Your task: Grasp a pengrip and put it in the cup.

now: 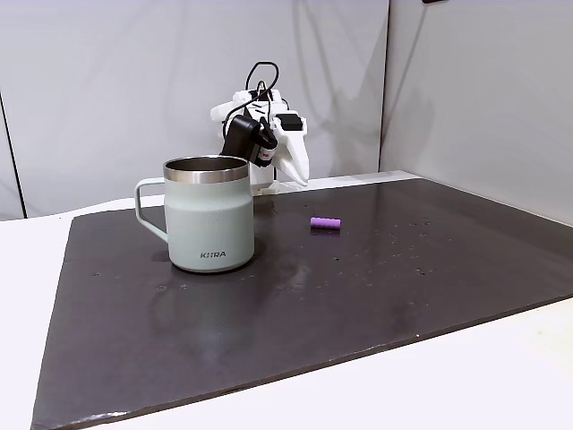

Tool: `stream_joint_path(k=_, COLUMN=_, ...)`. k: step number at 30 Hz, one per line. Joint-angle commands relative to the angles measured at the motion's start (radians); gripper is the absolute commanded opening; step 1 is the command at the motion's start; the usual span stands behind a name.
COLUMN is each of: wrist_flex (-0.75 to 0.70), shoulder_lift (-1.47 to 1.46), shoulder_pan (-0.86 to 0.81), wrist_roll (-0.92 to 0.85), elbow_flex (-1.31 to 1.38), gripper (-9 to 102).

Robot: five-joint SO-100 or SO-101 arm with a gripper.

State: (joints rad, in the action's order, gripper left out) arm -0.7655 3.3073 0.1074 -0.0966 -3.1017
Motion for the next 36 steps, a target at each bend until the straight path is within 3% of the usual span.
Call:
stream_joint_path(k=1, wrist_flex=-0.003, shoulder_lift=0.008, shoulder_pan=0.006, wrist_roll=0.011, elbow_flex=0.003, gripper=0)
stream_joint_path(k=12, wrist_flex=-0.005, shoulder_lift=0.008, shoulder_pan=-0.002, wrist_roll=0.048, elbow_flex=0.003, gripper=0)
stream_joint_path(k=22, wrist_flex=-0.098, shoulder_lift=-0.002, shoulder_pan=0.017, wrist_roll=0.109, elbow_flex=0.121, gripper=0)
stream_joint_path(k=36, wrist_flex=-0.262, shoulder_lift=-0.723, shoulder_pan=0.140, wrist_roll=0.295, elbow_flex=0.640, gripper=1)
